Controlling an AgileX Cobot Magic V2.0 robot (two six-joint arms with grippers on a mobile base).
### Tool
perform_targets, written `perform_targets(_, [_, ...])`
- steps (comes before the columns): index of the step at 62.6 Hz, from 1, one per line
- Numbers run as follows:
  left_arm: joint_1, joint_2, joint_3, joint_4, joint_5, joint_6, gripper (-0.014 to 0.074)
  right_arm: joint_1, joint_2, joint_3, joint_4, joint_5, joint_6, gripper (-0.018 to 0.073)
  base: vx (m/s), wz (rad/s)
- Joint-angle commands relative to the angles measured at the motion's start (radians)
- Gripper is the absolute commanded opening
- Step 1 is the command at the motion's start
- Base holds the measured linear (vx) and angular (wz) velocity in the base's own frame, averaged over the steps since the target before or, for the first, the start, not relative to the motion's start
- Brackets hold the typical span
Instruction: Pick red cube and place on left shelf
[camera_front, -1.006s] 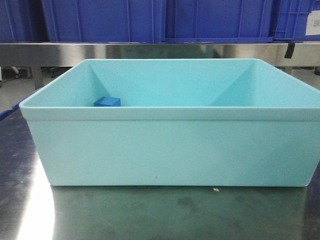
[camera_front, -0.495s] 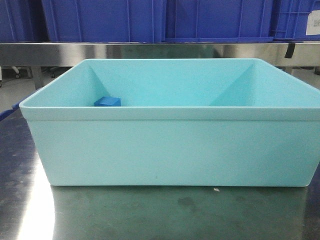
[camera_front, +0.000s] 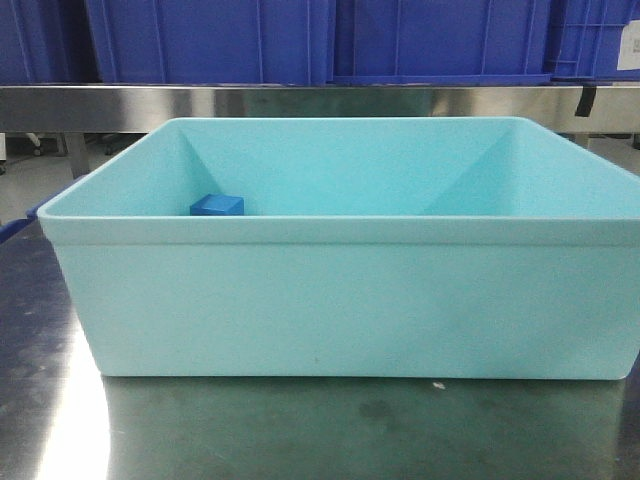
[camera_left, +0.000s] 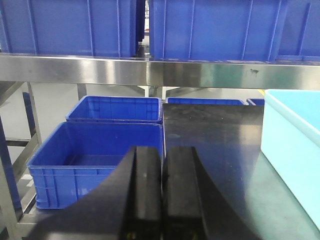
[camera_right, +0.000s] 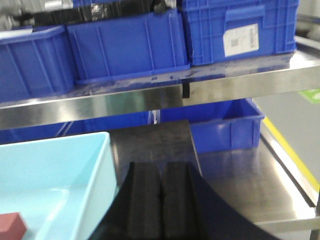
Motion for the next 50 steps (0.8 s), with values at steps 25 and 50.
perform_targets(25, [-0.001,-0.012,0.024,-0.004,-0.090,-0.005,0.0102,0.414,0.571,-0.638,-0.003,0.257,-0.015,0.0054,0.00,0.00])
perform_targets(50, [-0.001,-0.012,0.024,-0.004,-0.090,-0.005,0.0102,0.618,1.184,-1.079,-0.003,0.546,0.002,0.0055,0.00,0.00])
